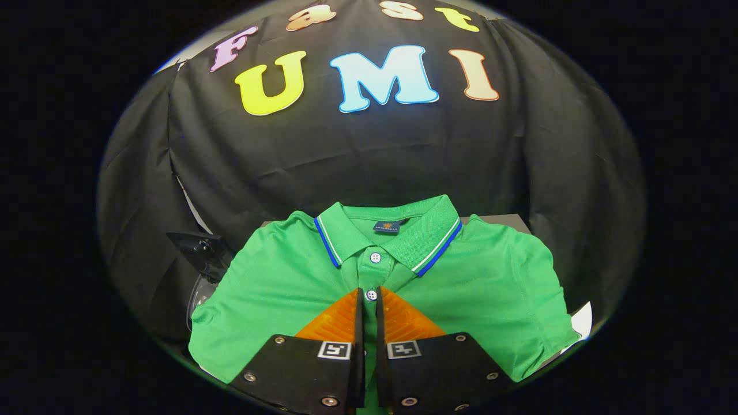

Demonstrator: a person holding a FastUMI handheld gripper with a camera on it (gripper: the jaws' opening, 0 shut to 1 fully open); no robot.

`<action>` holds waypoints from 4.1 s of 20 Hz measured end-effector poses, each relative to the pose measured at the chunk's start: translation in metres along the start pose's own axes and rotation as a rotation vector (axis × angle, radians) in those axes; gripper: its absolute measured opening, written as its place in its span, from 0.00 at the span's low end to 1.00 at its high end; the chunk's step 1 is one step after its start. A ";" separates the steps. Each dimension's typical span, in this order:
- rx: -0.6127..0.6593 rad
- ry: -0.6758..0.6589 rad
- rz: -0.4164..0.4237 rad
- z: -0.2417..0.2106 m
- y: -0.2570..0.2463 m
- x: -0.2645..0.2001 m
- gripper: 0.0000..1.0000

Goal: Put the clothes into the washing machine and then close the washing machine lid.

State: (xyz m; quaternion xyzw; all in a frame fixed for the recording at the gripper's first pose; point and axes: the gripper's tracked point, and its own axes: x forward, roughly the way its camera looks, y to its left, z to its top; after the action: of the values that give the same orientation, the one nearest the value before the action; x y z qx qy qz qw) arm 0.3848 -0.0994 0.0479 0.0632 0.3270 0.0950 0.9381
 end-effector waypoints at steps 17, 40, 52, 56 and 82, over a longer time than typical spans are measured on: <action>0.165 -0.121 0.157 0.045 0.088 -0.059 0.00; 0.051 -0.173 0.368 0.056 0.295 -0.076 0.00; 0.028 -0.128 0.475 0.034 0.380 -0.065 0.00; 0.011 -0.109 0.475 0.023 0.398 -0.055 0.00; -0.050 0.070 0.325 -0.114 0.433 0.081 0.00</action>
State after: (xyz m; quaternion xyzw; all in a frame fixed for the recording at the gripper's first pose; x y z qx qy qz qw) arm 0.3163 0.3462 -0.0111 0.0884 0.3424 0.2556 0.8998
